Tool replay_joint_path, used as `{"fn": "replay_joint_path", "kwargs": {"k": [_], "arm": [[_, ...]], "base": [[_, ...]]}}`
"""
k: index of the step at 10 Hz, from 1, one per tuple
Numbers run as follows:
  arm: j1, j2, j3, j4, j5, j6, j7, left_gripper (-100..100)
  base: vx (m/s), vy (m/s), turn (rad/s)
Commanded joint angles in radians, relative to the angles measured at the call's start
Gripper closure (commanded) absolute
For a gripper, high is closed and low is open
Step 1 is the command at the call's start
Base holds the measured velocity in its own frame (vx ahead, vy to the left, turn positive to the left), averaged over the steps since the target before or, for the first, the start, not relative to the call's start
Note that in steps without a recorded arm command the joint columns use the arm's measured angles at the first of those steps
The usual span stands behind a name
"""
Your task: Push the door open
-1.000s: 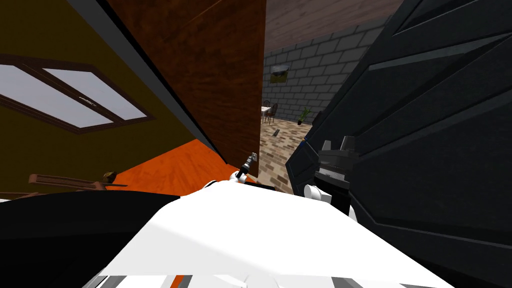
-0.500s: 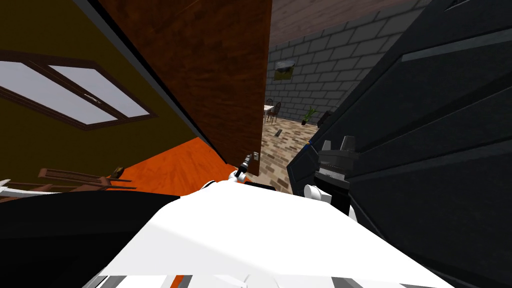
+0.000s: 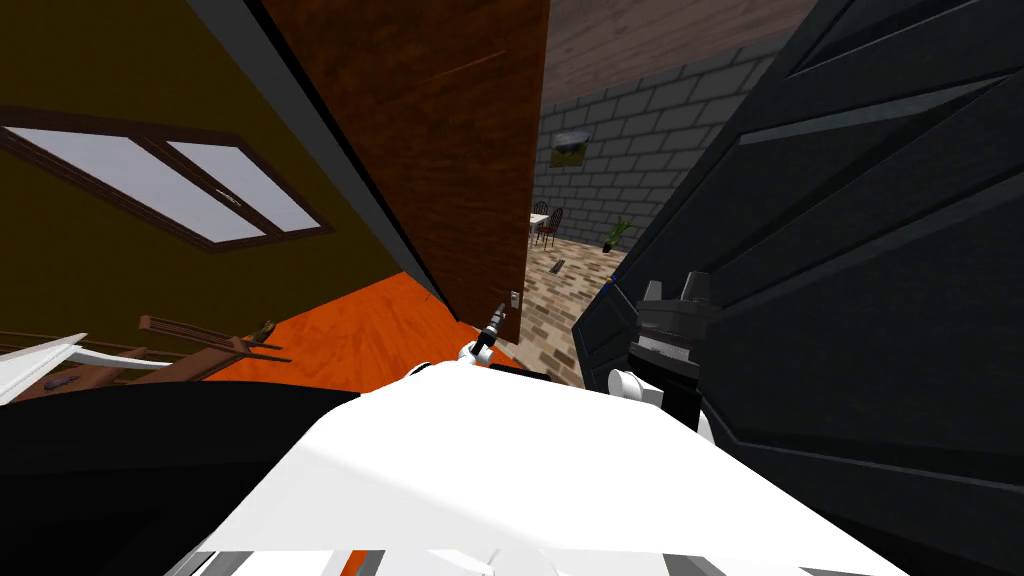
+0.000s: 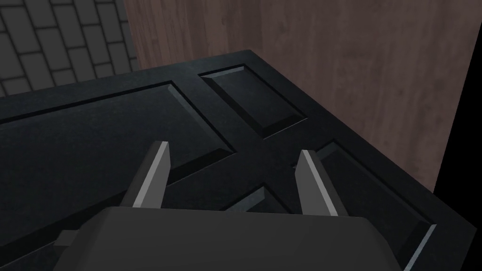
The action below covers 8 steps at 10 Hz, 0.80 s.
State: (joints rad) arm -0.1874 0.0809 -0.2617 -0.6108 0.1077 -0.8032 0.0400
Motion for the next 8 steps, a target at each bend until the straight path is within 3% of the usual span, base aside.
{"fn": "replay_joint_path", "kwargs": {"k": [1, 3, 8], "arm": [[0.001, -0.006, -0.001, -0.001, 0.002, 0.0, 0.002, -100], [0.003, -0.002, 0.001, 0.001, 0.002, -0.004, 0.0, -100], [0.008, -0.003, 0.011, 0.008, 0.006, -0.022, -0.009, -100]], "base": [[-0.208, -0.035, 0.035], [0.013, -0.025, -0.012], [0.188, -0.053, -0.026]]}}
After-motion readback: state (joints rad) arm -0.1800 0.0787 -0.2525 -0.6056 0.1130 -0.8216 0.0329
